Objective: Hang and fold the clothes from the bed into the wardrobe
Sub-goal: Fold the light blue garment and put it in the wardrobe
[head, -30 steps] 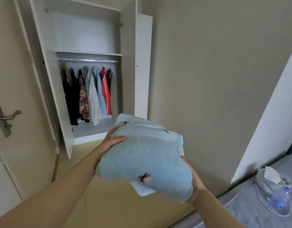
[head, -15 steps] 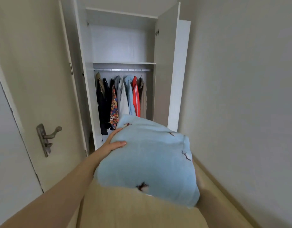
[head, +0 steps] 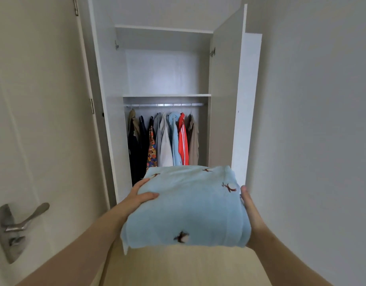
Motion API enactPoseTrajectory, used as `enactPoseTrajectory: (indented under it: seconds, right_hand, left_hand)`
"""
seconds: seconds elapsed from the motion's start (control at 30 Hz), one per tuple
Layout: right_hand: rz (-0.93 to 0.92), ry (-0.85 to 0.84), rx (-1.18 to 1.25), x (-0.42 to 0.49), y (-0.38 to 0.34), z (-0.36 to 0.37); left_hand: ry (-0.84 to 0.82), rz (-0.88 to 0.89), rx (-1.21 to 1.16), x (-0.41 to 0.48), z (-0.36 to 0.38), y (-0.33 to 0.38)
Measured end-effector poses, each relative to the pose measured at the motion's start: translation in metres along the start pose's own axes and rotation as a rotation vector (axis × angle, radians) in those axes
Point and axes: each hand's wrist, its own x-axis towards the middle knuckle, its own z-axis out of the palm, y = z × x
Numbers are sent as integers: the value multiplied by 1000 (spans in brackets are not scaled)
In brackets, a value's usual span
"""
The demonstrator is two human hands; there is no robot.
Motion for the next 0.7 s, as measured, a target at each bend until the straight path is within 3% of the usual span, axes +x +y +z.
enactPoseTrajectory:
  seconds: [0.03,0.07,0.13,0.5,0.7]
  right_hand:
    - [78,-29,-71,-11,-64,-26]
    - [-56,-21,-67,-4,-85,-60]
    - [21,66,-154,29,-108,-72]
    - [-30,178,-455,210,-139,-77]
    - [-48,204,-497,344,-170,-50]
  left_hand:
    - [31,-4,-2,18,5,4]
    - [78,0,1,34,8,7]
    - [110,4,8,64,6,8]
    - [133,-35,37,206,-35,27]
    - [30,10,-12,314,-88,56]
